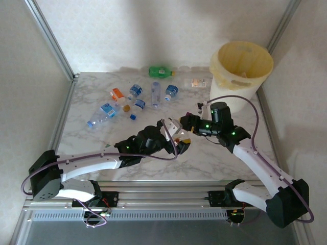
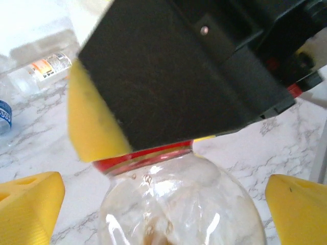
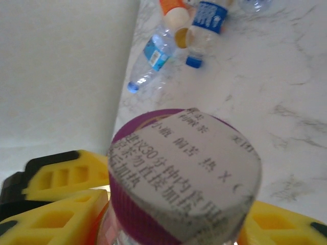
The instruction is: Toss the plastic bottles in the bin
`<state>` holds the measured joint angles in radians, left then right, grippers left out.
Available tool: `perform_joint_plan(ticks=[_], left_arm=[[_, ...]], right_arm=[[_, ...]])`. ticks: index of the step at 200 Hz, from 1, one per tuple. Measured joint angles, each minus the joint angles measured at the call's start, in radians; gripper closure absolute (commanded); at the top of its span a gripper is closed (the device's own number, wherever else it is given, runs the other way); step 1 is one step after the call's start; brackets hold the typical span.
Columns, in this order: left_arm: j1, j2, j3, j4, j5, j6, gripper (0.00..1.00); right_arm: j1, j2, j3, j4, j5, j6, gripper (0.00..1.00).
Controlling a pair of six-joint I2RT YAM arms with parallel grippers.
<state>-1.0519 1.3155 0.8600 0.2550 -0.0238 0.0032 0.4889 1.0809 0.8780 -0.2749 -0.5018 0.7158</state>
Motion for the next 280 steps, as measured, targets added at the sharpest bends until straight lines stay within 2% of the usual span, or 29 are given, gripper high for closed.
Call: perform_joint_plan(ticks=[38, 78, 106, 138, 165, 192, 225, 236, 251, 259, 269, 280], left_arm=[[0.036, -0.137, -0.061, 0.014, 0.001, -0.085, 0.00], [0.100, -0.259, -0.124, 0.005, -0.016, -0.200, 0.00], [0.166, -0.313, -0.158, -0.031, -0.048, -0.286, 0.00], [0.245, -0.374, -0.199, -0.081, -0.072, -0.377, 0.00], [0.277, -0.412, -0.227, -0.116, -0.091, -0.438, 0.00], [0.286, -0.431, -0.235, -0.149, -0.108, -0.479, 0.00], [0.290, -0.451, -0.240, -0.182, -0.117, -0.507, 0.00], [0.291, -0.457, -0.240, -0.191, -0.120, -0.514, 0.00], [0.297, -0.463, -0.240, -0.206, -0.126, -0.529, 0.00], [0.304, -0.465, -0.240, -0.217, -0.130, -0.543, 0.00], [0.312, -0.466, -0.240, -0.238, -0.137, -0.564, 0.00], [0.321, -0.466, -0.240, -0.272, -0.153, -0.590, 0.00]], right_arm=[[0.000, -0.060, 0.116, -0.148, 0.256, -0.150, 0.63], [-0.002, -0.157, 0.166, -0.165, 0.582, -0.330, 0.64], [-0.006, -0.221, 0.163, -0.068, 0.776, -0.484, 0.65], [-0.030, -0.257, 0.154, 0.174, 0.926, -0.681, 0.65], [-0.086, -0.238, 0.113, 0.441, 0.968, -0.822, 0.65], [-0.172, -0.156, 0.103, 0.652, 0.973, -0.888, 0.65], [-0.260, -0.015, 0.135, 0.765, 0.973, -0.895, 0.64], [-0.286, 0.052, 0.191, 0.756, 0.973, -0.886, 0.62], [-0.323, 0.163, 0.338, 0.688, 0.971, -0.861, 0.54], [-0.346, 0.248, 0.472, 0.607, 0.964, -0.831, 0.49], [-0.368, 0.362, 0.666, 0.465, 0.950, -0.792, 0.36], [-0.386, 0.489, 0.893, 0.307, 0.934, -0.748, 0.28]])
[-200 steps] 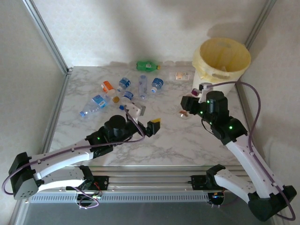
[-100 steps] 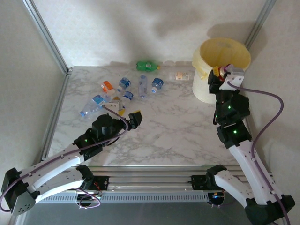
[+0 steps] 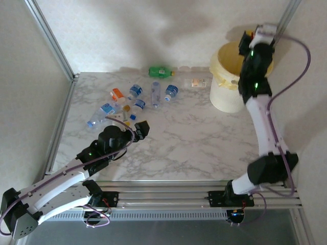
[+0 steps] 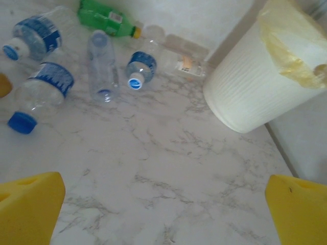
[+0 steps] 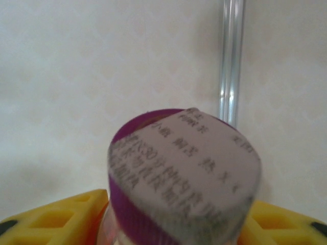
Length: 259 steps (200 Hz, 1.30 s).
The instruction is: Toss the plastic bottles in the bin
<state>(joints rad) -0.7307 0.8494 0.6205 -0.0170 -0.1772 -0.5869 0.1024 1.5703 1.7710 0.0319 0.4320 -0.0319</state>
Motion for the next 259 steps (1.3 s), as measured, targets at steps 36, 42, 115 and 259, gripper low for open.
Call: perform_joint_plan(ticks=[36, 42, 115, 259], left_arm=[[0.045, 0.000, 0.009, -0.150, -0.068, -0.108, 0.00], [0.054, 0.000, 0.010, -0.177, -0.079, -0.126, 0.00], [0.209, 0.026, 0.039, -0.388, -0.155, -0.204, 0.00], [0.291, 0.328, -0.012, -0.567, -0.246, -0.283, 0.00]], right_arm=[[-0.016, 0.295, 0.439, -0.466, -0.052, 0.097, 0.16], [-0.016, 0.306, 0.431, -0.515, -0.059, 0.107, 0.15], [-0.014, -0.066, -0.096, -0.592, -0.248, 0.206, 0.01], [0.038, -0.398, -0.426, -0.540, -0.463, 0.318, 0.01]])
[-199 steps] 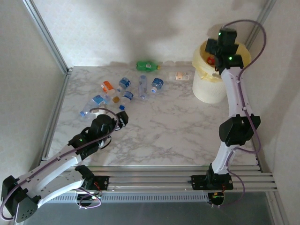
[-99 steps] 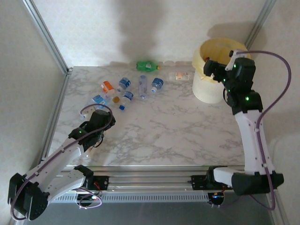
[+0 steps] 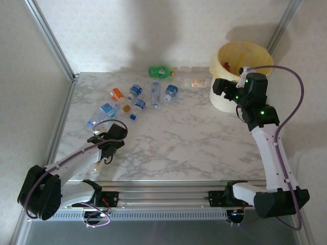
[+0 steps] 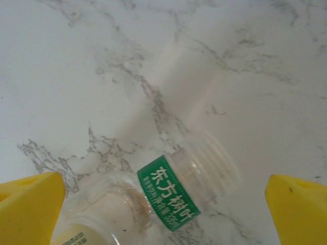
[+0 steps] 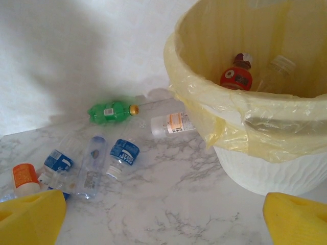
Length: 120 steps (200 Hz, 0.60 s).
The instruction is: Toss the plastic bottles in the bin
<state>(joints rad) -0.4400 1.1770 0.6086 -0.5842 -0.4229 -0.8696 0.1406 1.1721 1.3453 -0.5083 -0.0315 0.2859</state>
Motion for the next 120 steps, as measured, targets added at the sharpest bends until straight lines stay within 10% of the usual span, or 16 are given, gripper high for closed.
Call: perform_joint_plan(ticks=[120], left_arm=[[0.006, 0.022, -0.100, 0.099, 0.078, -0.003, 0.00]], right_arm=[[0.002, -0.020, -0.031, 0.011, 0.000, 0.021, 0.01]])
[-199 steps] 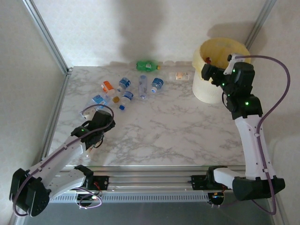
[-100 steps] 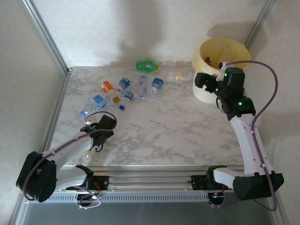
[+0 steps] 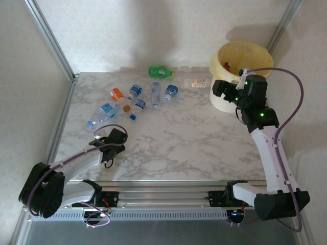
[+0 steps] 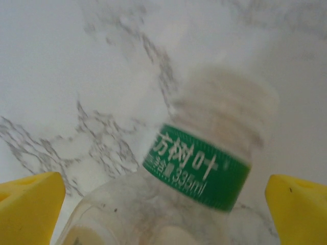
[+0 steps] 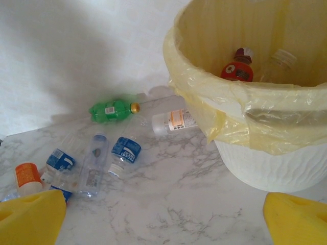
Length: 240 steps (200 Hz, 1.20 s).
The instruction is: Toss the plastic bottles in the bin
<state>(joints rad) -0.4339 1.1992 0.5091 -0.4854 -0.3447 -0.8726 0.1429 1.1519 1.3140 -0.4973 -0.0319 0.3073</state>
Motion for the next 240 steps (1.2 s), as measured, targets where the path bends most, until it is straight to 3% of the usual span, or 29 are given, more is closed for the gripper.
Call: perform_joint_plan(ticks=[81, 172, 211, 240], left_arm=[[0.000, -0.017, -0.019, 0.155, 0.175, -0.023, 0.10], [0.000, -0.124, -0.062, 0.169, 0.245, -0.011, 0.46], [-0.018, -0.202, -0.061, 0.193, 0.283, 0.042, 0.53], [-0.098, -0.273, -0.034, 0.284, 0.319, 0.147, 0.53]], right_arm=[[0.006, -0.006, -0.026, 0.007, 0.000, 0.001, 0.01], [0.013, -0.007, -0.038, 0.008, -0.019, 0.004, 0.01], [0.018, -0.008, -0.064, 0.005, -0.046, 0.013, 0.01], [0.034, -0.028, -0.096, 0.005, -0.134, 0.024, 0.01]])
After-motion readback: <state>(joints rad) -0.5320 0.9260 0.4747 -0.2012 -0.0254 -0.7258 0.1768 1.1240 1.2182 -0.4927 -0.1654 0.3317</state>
